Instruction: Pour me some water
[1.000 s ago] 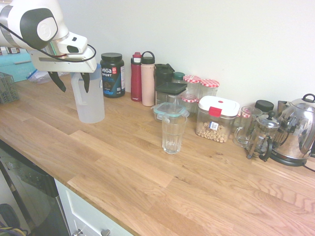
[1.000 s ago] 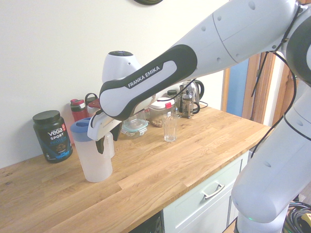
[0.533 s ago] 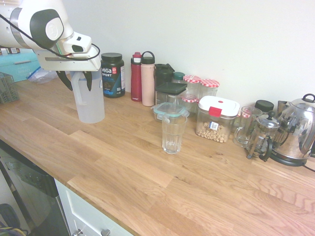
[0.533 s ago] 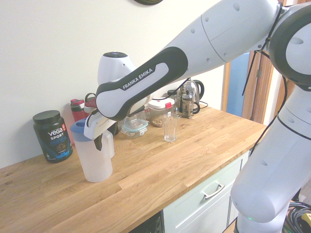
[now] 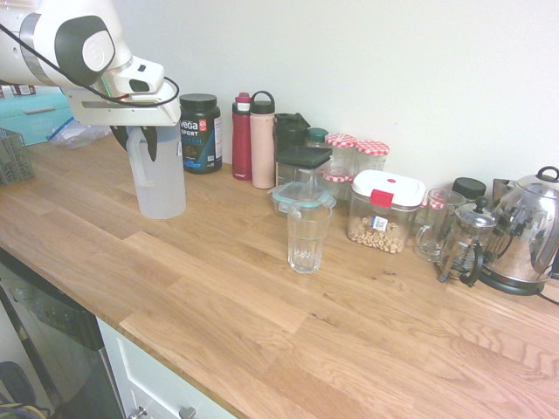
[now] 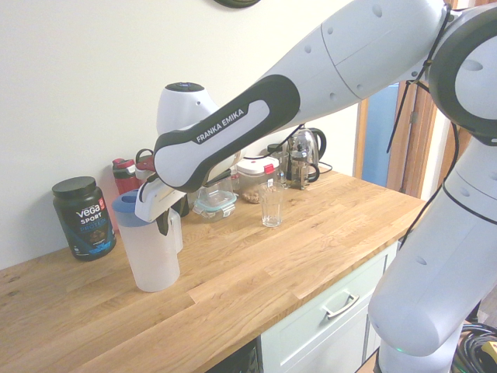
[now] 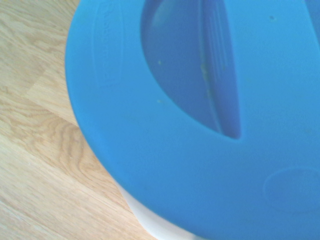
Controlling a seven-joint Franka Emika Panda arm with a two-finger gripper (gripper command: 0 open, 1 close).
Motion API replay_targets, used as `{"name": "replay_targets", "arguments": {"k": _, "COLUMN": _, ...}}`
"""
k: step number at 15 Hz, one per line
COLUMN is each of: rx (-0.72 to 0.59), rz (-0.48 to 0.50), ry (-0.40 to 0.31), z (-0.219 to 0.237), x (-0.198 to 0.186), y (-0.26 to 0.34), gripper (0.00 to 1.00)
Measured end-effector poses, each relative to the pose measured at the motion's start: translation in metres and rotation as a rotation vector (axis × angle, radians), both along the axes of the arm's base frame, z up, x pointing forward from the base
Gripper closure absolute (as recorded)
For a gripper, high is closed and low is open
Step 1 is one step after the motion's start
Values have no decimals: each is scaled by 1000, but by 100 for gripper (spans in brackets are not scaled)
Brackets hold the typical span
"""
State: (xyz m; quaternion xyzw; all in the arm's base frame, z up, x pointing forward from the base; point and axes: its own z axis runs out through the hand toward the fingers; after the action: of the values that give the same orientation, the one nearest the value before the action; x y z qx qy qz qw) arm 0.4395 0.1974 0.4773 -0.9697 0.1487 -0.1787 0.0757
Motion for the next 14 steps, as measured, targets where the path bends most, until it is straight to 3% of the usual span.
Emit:
{"name": "replay_targets", "arguments": {"k": 9, "rx": 0, "rz": -15, "ry": 23, "z": 6, "x": -5, "y": -3, "gripper": 100}}
{"name": "replay_targets", "arguments": {"k": 14, "rx": -3, "rz": -60, "ry": 36, "z": 52, "x": -38, "y": -31, "gripper": 100}}
